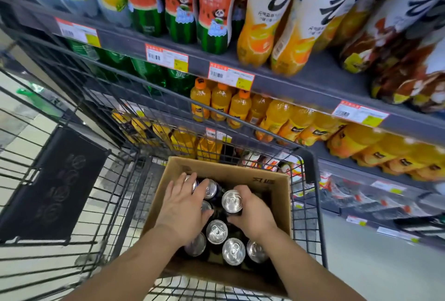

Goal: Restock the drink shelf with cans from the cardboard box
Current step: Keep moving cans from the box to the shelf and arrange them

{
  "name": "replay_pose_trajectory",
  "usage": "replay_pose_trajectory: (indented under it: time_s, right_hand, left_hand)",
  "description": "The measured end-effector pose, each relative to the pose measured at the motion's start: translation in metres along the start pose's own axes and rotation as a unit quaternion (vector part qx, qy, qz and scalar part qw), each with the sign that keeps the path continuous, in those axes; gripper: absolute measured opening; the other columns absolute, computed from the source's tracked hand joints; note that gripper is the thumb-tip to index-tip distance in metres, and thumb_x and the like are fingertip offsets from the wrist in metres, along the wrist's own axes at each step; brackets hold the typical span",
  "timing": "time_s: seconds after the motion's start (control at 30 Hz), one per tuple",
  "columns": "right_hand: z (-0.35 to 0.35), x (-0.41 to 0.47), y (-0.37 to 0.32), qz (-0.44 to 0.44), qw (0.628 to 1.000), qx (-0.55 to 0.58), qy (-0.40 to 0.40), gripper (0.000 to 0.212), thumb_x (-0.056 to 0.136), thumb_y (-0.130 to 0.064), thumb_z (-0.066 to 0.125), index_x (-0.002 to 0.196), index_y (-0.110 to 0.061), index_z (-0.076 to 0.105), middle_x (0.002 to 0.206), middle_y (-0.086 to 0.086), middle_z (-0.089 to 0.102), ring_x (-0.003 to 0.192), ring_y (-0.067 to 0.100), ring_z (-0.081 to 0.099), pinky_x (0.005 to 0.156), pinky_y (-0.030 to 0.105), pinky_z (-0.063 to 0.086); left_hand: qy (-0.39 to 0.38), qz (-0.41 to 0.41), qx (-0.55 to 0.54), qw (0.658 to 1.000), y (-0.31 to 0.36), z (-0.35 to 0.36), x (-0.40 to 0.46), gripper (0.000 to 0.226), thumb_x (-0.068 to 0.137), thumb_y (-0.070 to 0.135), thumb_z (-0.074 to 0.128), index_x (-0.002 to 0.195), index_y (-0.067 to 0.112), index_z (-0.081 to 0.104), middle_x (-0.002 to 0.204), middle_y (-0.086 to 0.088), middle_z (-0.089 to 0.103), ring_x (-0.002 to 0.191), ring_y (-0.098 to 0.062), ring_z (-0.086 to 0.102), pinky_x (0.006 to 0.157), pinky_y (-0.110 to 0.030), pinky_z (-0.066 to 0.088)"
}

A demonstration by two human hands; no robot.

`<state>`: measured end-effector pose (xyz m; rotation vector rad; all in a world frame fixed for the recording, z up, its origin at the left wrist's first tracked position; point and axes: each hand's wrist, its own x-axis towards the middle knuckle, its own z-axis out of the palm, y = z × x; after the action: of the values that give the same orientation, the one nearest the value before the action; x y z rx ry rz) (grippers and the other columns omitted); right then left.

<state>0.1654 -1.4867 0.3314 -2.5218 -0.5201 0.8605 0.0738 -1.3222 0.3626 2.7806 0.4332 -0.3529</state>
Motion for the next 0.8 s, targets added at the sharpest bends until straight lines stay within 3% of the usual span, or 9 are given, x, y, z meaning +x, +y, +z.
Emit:
replay_pose_trajectory:
  time_s: [0.17, 0.23, 0.37, 0.53, 0.63, 0.8]
  right_hand:
    - [-0.038, -0.021, -0.034, -0.062, 0.997, 0.028, 0.030, 0.065, 0.073, -0.031, 0.080, 0.123, -0.038, 0.039, 0.112, -0.011, 0.065, 0.105, 0.014, 0.061, 0.084, 0.031, 0.050]
    - [-0.049, -0.030, -0.049, -0.094, 0.994, 0.037, 0.030, 0.066, 0.070, -0.033, 0.081, 0.121, -0.038, 0.040, 0.111, -0.012, 0.065, 0.104, 0.012, 0.060, 0.087, 0.033, 0.050]
    - [-0.059, -0.038, -0.070, -0.131, 0.988, 0.075, 0.023, 0.073, 0.068, -0.035, 0.083, 0.127, -0.038, 0.041, 0.121, -0.015, 0.061, 0.112, 0.007, 0.056, 0.096, 0.030, 0.047]
    - [-0.052, -0.024, -0.051, -0.118, 0.983, 0.107, -0.087, 0.099, 0.069, -0.035, 0.084, 0.148, -0.039, 0.025, 0.145, -0.016, 0.033, 0.132, 0.002, 0.035, 0.112, 0.024, 0.032]
    - [-0.028, -0.007, -0.026, -0.085, 0.990, 0.038, -0.110, 0.086, 0.083, -0.024, 0.073, 0.148, -0.046, 0.021, 0.152, -0.008, 0.029, 0.135, 0.012, 0.039, 0.113, 0.029, 0.035]
    - [0.014, 0.024, -0.011, -0.069, 0.981, -0.116, -0.142, 0.076, 0.096, -0.017, 0.050, 0.147, -0.054, 0.008, 0.157, -0.001, 0.021, 0.140, 0.026, 0.029, 0.115, 0.036, 0.030]
  left_hand:
    - [-0.028, 0.000, -0.055, 0.998, 0.008, -0.011, -0.005, 0.102, 0.073, 0.065, 0.066, 0.152, 0.032, 0.009, 0.162, -0.003, 0.001, 0.148, -0.025, -0.007, 0.120, -0.042, -0.003]
    - [-0.015, 0.002, -0.112, 0.994, 0.011, -0.013, -0.006, 0.110, 0.062, 0.067, 0.073, 0.150, 0.033, 0.016, 0.161, -0.001, 0.006, 0.148, -0.023, -0.004, 0.120, -0.042, 0.000]
    - [0.086, -0.007, -0.254, 0.963, 0.007, -0.018, -0.004, 0.087, 0.054, 0.059, 0.077, 0.132, 0.029, 0.050, 0.151, 0.004, 0.035, 0.144, -0.019, 0.018, 0.119, -0.042, 0.014]
    - [0.118, -0.022, -0.273, 0.955, -0.020, -0.019, -0.014, 0.083, 0.049, 0.058, 0.082, 0.122, 0.027, 0.057, 0.136, 0.015, 0.040, 0.131, -0.011, 0.030, 0.114, -0.039, 0.027]
    - [0.125, -0.061, -0.298, 0.944, -0.037, -0.019, -0.020, 0.079, 0.052, 0.042, 0.091, 0.120, 0.033, 0.053, 0.129, 0.020, 0.037, 0.127, -0.006, 0.032, 0.111, -0.029, 0.025]
    - [0.138, -0.077, -0.318, 0.935, -0.060, -0.010, -0.019, 0.078, 0.048, 0.043, 0.092, 0.113, 0.041, 0.049, 0.122, 0.026, 0.041, 0.122, -0.005, 0.037, 0.108, -0.027, 0.027]
